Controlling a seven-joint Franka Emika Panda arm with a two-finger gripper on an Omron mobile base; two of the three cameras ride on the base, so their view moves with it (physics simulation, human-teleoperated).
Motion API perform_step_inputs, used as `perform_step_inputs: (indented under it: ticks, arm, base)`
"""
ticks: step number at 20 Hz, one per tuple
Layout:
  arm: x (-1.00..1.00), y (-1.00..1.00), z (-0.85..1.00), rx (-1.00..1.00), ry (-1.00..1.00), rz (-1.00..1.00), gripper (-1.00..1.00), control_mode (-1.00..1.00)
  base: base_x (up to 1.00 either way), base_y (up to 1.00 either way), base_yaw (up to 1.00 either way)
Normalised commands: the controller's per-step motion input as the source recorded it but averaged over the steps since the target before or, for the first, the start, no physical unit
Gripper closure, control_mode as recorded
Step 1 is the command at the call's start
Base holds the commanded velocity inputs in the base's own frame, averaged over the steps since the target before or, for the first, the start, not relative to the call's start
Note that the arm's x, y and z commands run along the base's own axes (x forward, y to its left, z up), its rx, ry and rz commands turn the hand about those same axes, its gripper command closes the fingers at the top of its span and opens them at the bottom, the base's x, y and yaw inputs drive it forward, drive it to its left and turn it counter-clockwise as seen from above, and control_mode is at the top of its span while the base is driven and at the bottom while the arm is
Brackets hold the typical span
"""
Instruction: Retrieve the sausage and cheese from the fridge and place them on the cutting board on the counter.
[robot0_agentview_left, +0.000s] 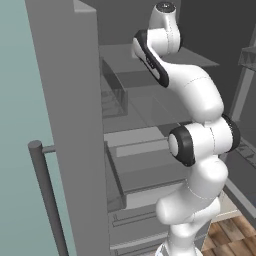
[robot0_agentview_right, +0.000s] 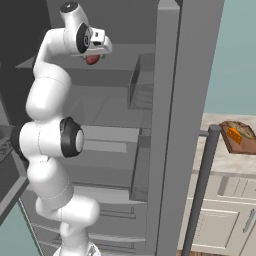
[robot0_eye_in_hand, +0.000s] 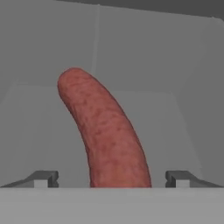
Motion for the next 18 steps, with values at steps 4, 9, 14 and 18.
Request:
perform_step_inputs:
  ticks: [4,9,14,18]
  arm:
    - [0.00,0.00,-0.43,0.00,0.05,0.05,1.00,-1.00]
    - [0.00,-0.08,-0.43,0.00,0.04,0.05,1.00,-1.00]
    - [-0.48,-0.02,-0.11,0.05,0.00,0.04,1.00,-1.00]
    - [-1.00,0.03,0.00,0.09,0.00,0.01,1.00,-1.00]
  base:
    - [0.00,0.00,0.00]
    - [0.00,0.00,0.00]
    - [0.00,0.00,0.00]
    - [0.00,0.00,0.00]
